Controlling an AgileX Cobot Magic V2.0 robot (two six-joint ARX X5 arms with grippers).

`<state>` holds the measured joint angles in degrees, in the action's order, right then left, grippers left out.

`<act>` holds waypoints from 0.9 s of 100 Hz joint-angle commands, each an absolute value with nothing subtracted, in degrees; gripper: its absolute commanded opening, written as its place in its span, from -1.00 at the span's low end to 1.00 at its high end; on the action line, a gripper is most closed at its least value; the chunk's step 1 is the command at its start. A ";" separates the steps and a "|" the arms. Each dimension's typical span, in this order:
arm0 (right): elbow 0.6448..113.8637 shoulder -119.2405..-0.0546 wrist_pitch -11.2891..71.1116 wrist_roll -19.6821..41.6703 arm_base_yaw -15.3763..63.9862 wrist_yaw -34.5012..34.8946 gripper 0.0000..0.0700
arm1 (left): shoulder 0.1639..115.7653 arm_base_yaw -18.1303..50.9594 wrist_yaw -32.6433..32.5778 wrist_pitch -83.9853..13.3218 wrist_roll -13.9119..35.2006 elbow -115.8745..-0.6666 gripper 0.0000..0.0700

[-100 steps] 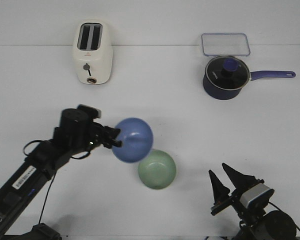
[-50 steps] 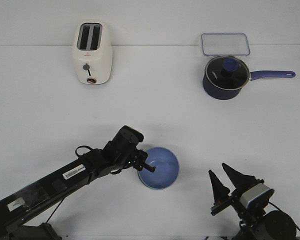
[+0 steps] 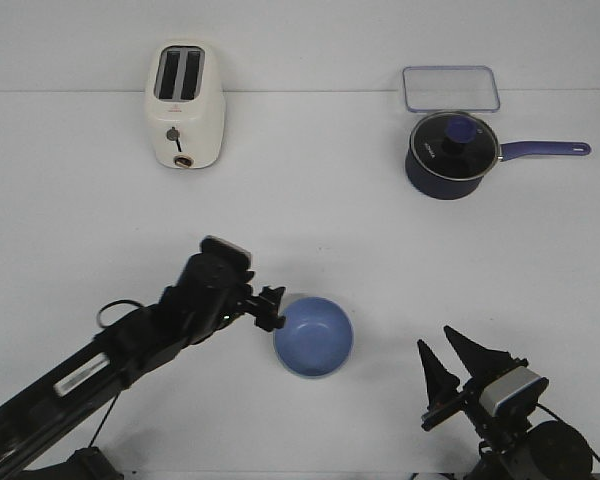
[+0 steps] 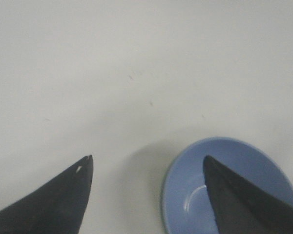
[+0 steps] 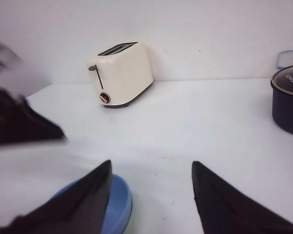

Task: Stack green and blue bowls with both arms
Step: 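Open the left gripper and retract it toward the robot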

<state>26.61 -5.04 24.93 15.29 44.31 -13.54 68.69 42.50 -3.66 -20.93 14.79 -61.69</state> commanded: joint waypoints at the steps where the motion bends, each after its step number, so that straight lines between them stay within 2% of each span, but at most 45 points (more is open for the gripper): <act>1: 26.96 -5.37 24.25 15.14 44.77 -13.52 -0.04 | 62.94 41.87 -6.81 -23.09 12.45 -62.52 0.20; 16: 26.96 -5.37 24.45 15.14 44.77 -13.52 -0.04 | 48.95 40.12 -11.73 -25.32 13.39 -56.62 0.20; 34: 26.96 -5.52 24.80 15.14 44.77 -13.54 -0.04 | 33.91 39.97 -13.80 -22.94 20.73 -39.77 0.20; 47: 26.96 -6.42 25.17 15.11 44.77 -13.54 -0.10 | 27.22 39.97 -13.80 -22.68 23.49 -32.49 0.18; 50: 26.96 -6.70 25.39 15.11 44.77 -13.52 -0.29 | 26.26 39.97 -13.80 -22.68 23.51 -31.70 0.08; 52: 26.96 -6.94 25.45 15.09 44.80 -13.52 -0.51 | 25.74 39.99 -13.80 -22.68 23.49 -31.38 -0.09; 56: 26.96 -7.57 25.65 15.07 44.80 -13.41 -1.00 | 25.06 39.97 -13.80 -22.72 23.40 -31.05 -0.70; 58: 26.96 -7.86 25.74 14.92 44.80 -13.34 -1.00 | 24.88 39.97 -13.80 -22.74 23.35 -31.05 -1.00; 61: 26.96 -8.27 25.76 14.90 44.80 -13.37 -0.97 | 24.71 39.97 -13.91 -22.50 23.35 -31.05 -0.93; 64: 26.96 -8.69 25.76 14.90 44.80 -13.37 -0.97 | 24.58 39.97 -13.91 -22.22 23.14 -31.05 -0.99; 90: 26.98 -8.99 25.74 15.53 44.77 -13.52 -0.97 | 24.16 39.99 -13.89 -20.86 21.69 -31.11 -0.96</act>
<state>26.61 -9.08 26.33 15.25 44.31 -13.50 24.27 39.62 -13.61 -21.45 22.37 -30.48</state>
